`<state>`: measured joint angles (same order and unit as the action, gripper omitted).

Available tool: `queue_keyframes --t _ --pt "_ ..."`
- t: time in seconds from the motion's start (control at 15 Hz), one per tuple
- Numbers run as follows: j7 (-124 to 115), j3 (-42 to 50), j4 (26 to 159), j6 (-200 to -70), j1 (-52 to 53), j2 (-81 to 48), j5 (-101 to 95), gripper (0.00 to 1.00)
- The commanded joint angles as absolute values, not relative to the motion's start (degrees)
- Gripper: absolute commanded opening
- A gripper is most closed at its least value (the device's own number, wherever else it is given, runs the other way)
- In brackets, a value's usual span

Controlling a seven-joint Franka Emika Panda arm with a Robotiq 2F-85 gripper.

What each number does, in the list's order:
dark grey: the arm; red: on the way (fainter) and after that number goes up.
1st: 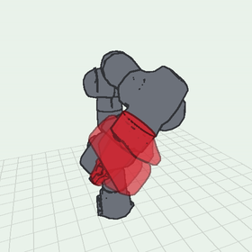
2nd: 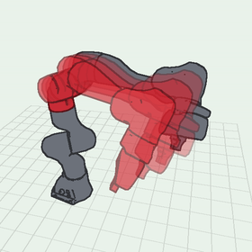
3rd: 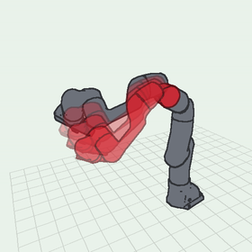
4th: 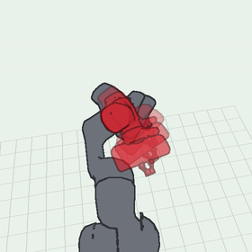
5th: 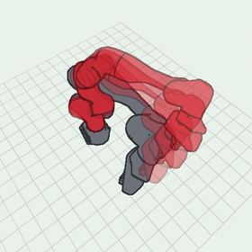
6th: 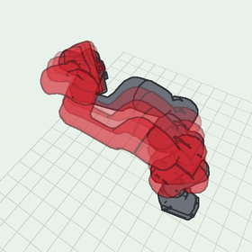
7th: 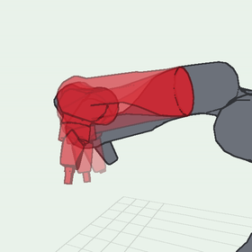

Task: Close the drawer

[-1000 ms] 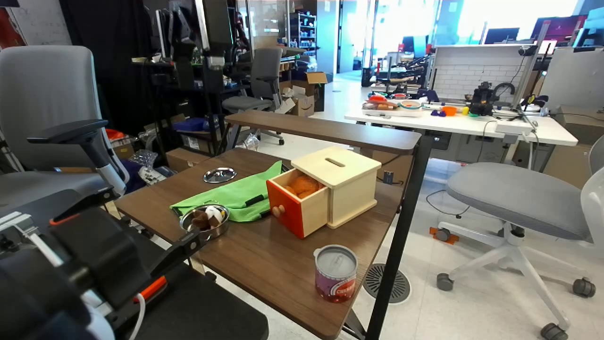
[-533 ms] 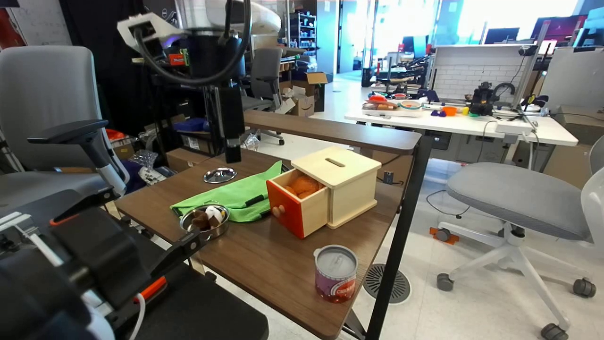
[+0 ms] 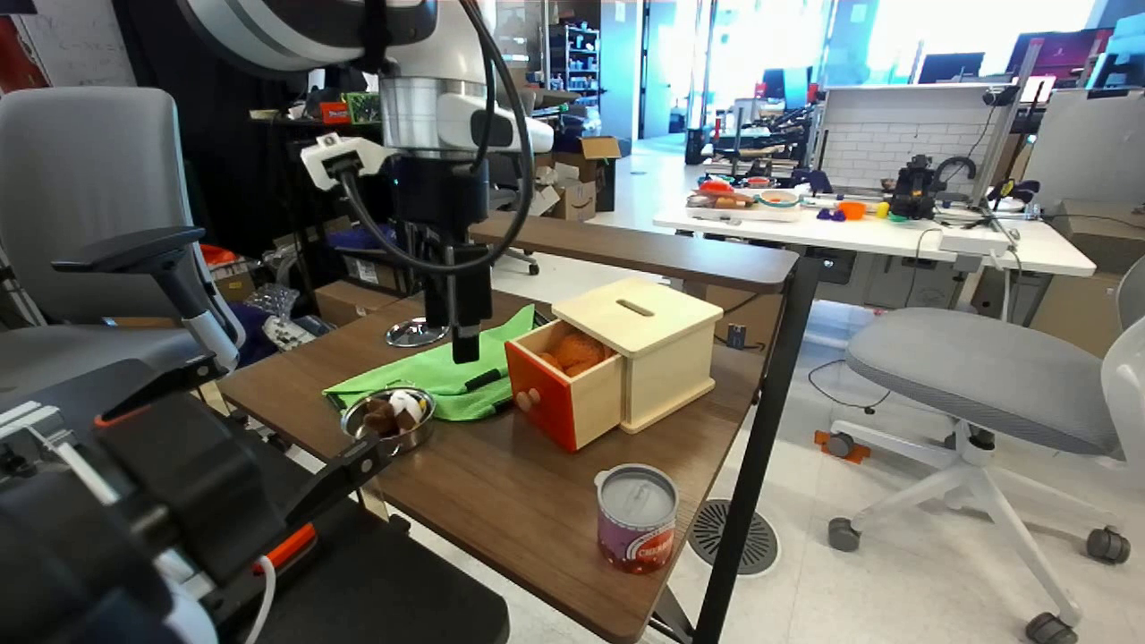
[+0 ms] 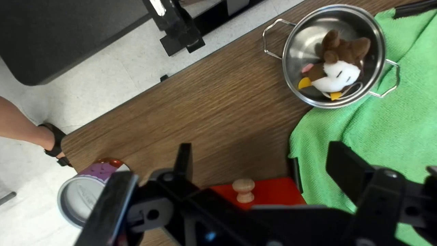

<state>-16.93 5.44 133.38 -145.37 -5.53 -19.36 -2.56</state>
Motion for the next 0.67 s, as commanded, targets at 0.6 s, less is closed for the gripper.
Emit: queue_keyframes --t 0.6 --pt "-10.5 4.6 125.9 -159.3 -5.9 -30.6 2.7 1.0"
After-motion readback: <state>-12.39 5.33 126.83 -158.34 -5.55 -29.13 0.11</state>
